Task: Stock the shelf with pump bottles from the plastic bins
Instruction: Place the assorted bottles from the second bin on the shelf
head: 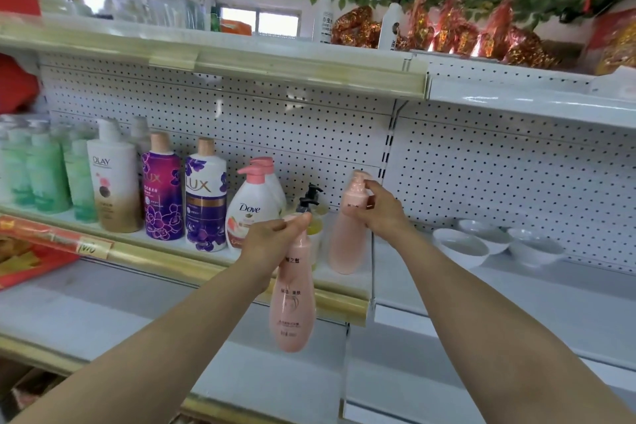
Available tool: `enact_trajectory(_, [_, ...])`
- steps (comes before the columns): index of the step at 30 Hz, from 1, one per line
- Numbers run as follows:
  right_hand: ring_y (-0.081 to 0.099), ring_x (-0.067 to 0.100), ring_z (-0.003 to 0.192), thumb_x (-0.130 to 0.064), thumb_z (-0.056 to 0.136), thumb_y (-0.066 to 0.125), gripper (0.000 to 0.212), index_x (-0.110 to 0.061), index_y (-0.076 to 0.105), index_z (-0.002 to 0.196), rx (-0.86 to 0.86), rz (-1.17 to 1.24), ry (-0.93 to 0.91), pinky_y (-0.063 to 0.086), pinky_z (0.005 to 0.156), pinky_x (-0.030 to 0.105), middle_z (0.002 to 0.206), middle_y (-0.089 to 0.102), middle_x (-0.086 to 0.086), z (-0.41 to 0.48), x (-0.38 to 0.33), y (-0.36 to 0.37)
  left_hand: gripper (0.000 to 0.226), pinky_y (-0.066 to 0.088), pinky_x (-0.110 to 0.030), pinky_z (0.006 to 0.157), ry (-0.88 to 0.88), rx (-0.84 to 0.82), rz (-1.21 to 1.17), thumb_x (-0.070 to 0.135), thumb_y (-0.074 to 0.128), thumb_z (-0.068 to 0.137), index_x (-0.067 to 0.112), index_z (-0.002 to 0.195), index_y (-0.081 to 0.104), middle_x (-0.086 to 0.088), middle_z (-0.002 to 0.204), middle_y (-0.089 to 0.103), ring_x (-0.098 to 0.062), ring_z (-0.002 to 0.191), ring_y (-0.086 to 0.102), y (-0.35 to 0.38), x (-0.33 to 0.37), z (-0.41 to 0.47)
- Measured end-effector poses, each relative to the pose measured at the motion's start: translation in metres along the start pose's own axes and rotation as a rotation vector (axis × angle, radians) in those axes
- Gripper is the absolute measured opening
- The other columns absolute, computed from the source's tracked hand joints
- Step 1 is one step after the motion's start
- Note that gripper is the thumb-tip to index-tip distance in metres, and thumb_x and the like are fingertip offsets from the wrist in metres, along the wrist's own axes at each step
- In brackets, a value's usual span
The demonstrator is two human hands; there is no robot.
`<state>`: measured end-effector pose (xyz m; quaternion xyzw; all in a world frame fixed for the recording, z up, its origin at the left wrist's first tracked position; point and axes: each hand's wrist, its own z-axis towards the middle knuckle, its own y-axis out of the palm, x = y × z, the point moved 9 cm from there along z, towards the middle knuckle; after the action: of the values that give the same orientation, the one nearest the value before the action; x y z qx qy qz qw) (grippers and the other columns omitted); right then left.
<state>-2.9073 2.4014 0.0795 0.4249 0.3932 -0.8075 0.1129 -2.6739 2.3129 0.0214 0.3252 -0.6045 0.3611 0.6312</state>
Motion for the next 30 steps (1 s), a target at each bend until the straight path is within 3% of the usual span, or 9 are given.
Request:
enact_trajectory(3, [0.061, -0.001, 0.083, -0.028, 0.075, 0.084, 0.069, -0.035, 0.052, 0.136, 0.007, 0.017, 0.002, 0.048, 0.068, 0.017, 0.096, 0.066, -0.008, 0.01, 0.005, 0.003, 0.058, 0.057, -0.045, 0.09, 0.013, -0.018, -0.009, 0.071, 0.075, 0.055, 0.023, 0.088, 0.075, 0.0, 0.092, 0.076, -0.022, 0.093, 0.07, 0.003, 0.006, -0.001])
enact_trajectory(6, [0.058, -0.006, 0.081, -0.031, 0.075, 0.085, 0.07, -0.036, 0.052, 0.136, 0.008, -0.018, -0.004, 0.042, 0.062, 0.013, 0.091, 0.064, -0.014, 0.018, 0.005, 0.004, 0.052, 0.058, -0.041, 0.087, 0.029, -0.018, -0.015, 0.068, 0.075, 0.061, 0.023, 0.087, 0.076, 0.0, 0.089, 0.077, -0.021, 0.092, 0.07, 0.004, 0.011, 0.0])
enact_trajectory(12, [0.065, 0.011, 0.089, -0.031, 0.076, 0.084, 0.069, -0.035, 0.05, 0.136, -0.001, 0.005, 0.003, 0.045, 0.064, 0.017, 0.093, 0.066, -0.009, 0.02, 0.009, 0.008, 0.046, 0.051, -0.024, 0.064, 0.05, -0.051, -0.043, 0.066, 0.076, 0.061, 0.026, 0.083, 0.078, 0.006, 0.087, 0.077, -0.013, 0.087, 0.069, 0.01, 0.02, -0.001])
enact_trajectory(15, [0.066, 0.021, 0.102, -0.033, 0.077, 0.083, 0.074, -0.028, 0.046, 0.14, -0.021, 0.032, 0.034, 0.054, 0.082, 0.031, 0.108, 0.068, 0.001, 0.016, 0.011, 0.01, 0.069, 0.053, -0.028, 0.073, 0.055, -0.061, -0.055, 0.069, 0.076, 0.056, 0.018, 0.103, 0.076, 0.0, 0.098, 0.076, -0.016, 0.094, 0.069, 0.015, 0.024, -0.001])
enact_trajectory(18, [0.058, 0.022, 0.118, -0.041, 0.08, 0.079, 0.081, -0.017, 0.039, 0.147, 0.052, 0.044, 0.102, 0.048, 0.101, 0.041, 0.13, 0.06, 0.003, 0.004, 0.014, 0.004, 0.055, 0.056, -0.039, 0.09, 0.064, -0.079, -0.027, 0.064, 0.077, 0.067, 0.02, 0.101, 0.077, -0.001, 0.1, 0.076, -0.02, 0.1, 0.069, 0.018, 0.028, 0.002])
enact_trajectory(22, [0.062, 0.011, 0.104, -0.051, 0.082, 0.074, 0.052, -0.018, 0.058, 0.119, 0.361, 0.173, 0.031, 0.051, 0.09, 0.031, 0.113, 0.065, -0.007, -0.042, -0.008, -0.014, 0.066, 0.054, -0.04, 0.093, 0.077, -0.084, -0.02, 0.063, 0.076, 0.07, 0.014, 0.114, 0.073, -0.007, 0.111, 0.073, -0.024, 0.105, 0.068, 0.025, 0.038, 0.007])
enact_trajectory(24, [0.067, 0.011, 0.098, -0.056, 0.077, 0.075, 0.048, -0.022, 0.064, 0.108, 0.211, 0.339, 0.007, 0.056, 0.085, 0.03, 0.102, 0.07, -0.008, -0.061, -0.018, 0.001, 0.064, 0.055, -0.034, 0.085, 0.104, -0.096, -0.018, 0.063, 0.076, 0.069, 0.014, 0.112, 0.074, -0.005, 0.107, 0.075, -0.021, 0.099, 0.069, 0.032, 0.045, 0.008])
enact_trajectory(27, [0.07, 0.014, 0.103, -0.052, 0.076, 0.079, 0.052, -0.022, 0.065, 0.117, -0.241, 0.379, 0.04, 0.058, 0.086, 0.033, 0.107, 0.074, -0.005, -0.086, -0.03, 0.044, 0.046, 0.056, -0.028, 0.071, 0.124, -0.128, -0.012, 0.061, 0.079, 0.067, 0.022, 0.091, 0.077, 0.001, 0.088, 0.077, -0.018, 0.086, 0.073, 0.043, 0.053, 0.013])
enact_trajectory(30, [0.07, 0.012, 0.102, -0.031, 0.076, 0.084, 0.049, -0.023, 0.064, 0.119, -0.331, 0.301, 0.024, 0.056, 0.088, 0.032, 0.109, 0.074, -0.005, -0.097, -0.034, 0.055, 0.045, 0.059, -0.034, 0.076, 0.134, -0.132, -0.014, 0.068, 0.079, 0.058, 0.028, 0.077, 0.074, 0.004, 0.08, 0.077, -0.018, 0.081, 0.074, 0.052, 0.062, 0.016])
